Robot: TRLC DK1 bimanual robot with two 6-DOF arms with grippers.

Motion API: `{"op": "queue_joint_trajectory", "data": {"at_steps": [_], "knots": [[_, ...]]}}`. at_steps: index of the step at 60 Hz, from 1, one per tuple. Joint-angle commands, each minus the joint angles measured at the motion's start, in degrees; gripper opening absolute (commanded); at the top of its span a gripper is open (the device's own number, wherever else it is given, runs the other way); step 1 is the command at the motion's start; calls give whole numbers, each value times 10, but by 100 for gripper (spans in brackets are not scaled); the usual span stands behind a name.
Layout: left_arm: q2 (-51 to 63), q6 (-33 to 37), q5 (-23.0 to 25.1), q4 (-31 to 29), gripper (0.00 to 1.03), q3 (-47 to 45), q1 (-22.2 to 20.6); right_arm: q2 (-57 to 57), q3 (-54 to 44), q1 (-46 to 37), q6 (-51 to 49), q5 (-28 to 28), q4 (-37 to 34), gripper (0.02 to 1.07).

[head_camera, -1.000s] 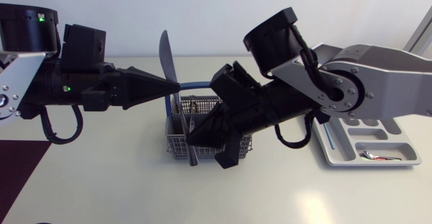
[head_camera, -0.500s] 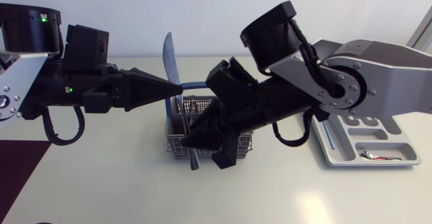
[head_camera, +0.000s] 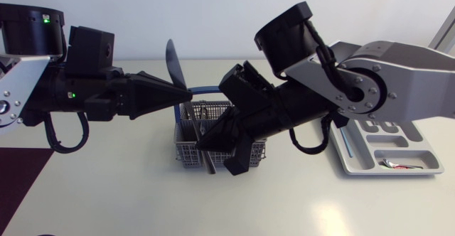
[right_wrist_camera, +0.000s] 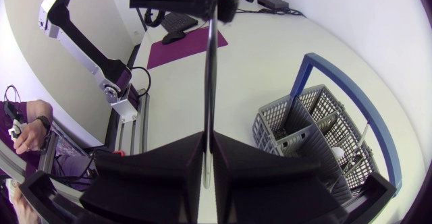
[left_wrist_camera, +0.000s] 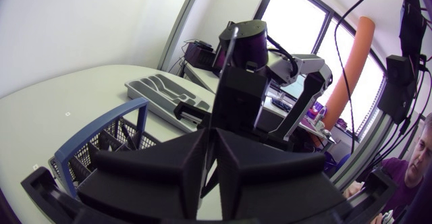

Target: Sort the cutlery from the basket into the organizer compartments.

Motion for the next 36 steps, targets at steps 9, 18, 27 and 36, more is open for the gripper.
{"op": "queue_joint_trajectory", "data": {"at_steps": [9,18,27,36], "knots": [[-12,-22,-42,5,84,40,30,-8,-7,-4,-24,13,-26,8],[-31,-42,-51,2,88,70,70,-41,-32,-29,-26,37,-35,8],[-39,-50,-86,2,89,77,93,-71,-61,-71,-32,58,-38,8],[-46,-38,-140,-4,89,72,95,-107,-84,-125,-38,78,-42,8]]}}
